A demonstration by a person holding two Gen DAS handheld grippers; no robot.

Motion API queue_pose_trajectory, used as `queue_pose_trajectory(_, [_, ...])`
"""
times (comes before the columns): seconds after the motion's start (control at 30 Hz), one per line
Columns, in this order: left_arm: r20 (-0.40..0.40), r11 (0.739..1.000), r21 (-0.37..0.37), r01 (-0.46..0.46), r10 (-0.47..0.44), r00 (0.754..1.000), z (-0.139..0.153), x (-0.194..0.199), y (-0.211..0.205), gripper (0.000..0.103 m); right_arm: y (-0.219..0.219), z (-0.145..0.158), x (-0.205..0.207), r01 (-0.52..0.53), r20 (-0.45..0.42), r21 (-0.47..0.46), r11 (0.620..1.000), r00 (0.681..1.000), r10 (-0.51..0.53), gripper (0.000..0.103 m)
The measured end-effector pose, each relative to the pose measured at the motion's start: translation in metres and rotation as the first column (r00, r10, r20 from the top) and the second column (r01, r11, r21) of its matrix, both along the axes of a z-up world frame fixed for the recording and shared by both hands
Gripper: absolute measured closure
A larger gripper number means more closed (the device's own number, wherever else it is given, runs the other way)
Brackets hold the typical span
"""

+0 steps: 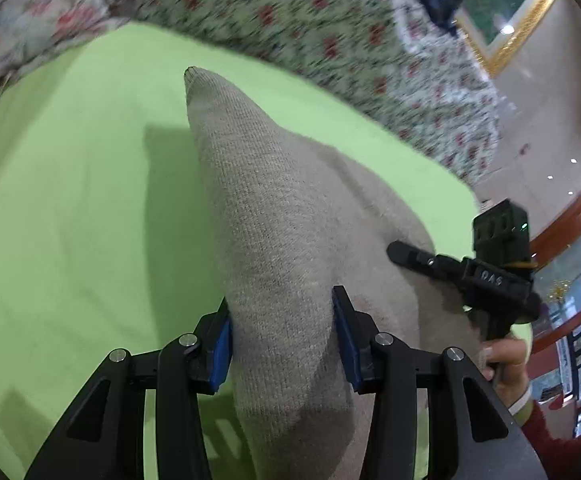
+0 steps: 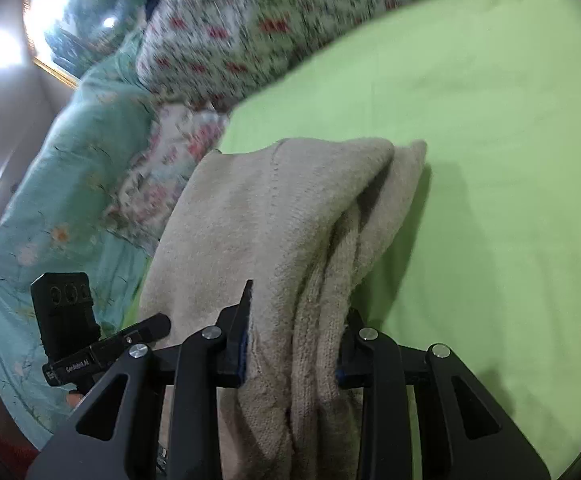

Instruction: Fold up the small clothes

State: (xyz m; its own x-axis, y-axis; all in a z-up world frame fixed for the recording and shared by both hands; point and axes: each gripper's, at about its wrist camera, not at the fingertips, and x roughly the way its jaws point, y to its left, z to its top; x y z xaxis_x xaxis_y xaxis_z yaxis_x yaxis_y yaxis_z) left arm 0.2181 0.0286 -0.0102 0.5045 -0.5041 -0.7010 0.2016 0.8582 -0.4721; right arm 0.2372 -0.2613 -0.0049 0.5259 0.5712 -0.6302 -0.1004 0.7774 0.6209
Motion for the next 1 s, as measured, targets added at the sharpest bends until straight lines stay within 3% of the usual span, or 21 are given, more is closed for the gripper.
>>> queue_pose_trajectory(0.17, [-0.029, 0.997, -0.066, -0.031, 0.029, 0.999, -0.023, -0.001, 0.013, 0.051, 0.002, -0.011, -0.001, 0.022, -0.029, -0.015, 1.000, 0.999, -0.023, 0.066])
queue_pose_trajectory(0.47, [-0.022, 0.999, -0.034, -0.034, 0.033, 0.999, -0.022, -0.004, 0.004, 0.047, 0.005, -0.012, -0.002, 0.024, -0.045, -0.072, 0.997, 0.999, -0.028, 0.063])
queue_pose_trajectory(0.57, [-0.026, 0.999, -0.026, -0.036, 0.036, 0.999, -0.017, -0.005, 0.008, 0.035, 0.001, -0.008, -0.007, 0.034, -0.055, -0.090, 0.995, 0.998, -0.039, 0.059])
queue_pose_trajectory(0.6, [-0.015, 0.999, -0.011, -0.050, 0.050, 0.999, -0.013, -0.007, 0.011, 0.031, -0.002, -0.003, -0.010, 0.048, -0.045, -0.105, 0.993, 0.998, -0.053, 0.059])
queue_pose_trajectory(0.73, [0.014, 0.994, -0.001, -0.107, 0.107, 0.994, -0.003, -0.008, 0.030, 0.029, -0.014, 0.026, -0.019, 0.141, 0.072, -0.164, 0.976, 0.989, -0.130, 0.058])
queue_pose_trajectory(0.9, [0.006, 0.986, -0.012, -0.164, 0.165, 0.986, -0.001, -0.003, 0.043, 0.029, -0.013, 0.036, 0.010, 0.125, 0.093, -0.140, 0.982, 0.989, -0.112, 0.058])
queue_pose_trajectory(1.0, [0.005, 0.985, 0.009, -0.172, 0.172, 0.985, -0.002, -0.001, 0.038, 0.029, -0.001, 0.022, 0.033, 0.092, 0.029, -0.159, 0.983, 0.996, -0.089, 0.058])
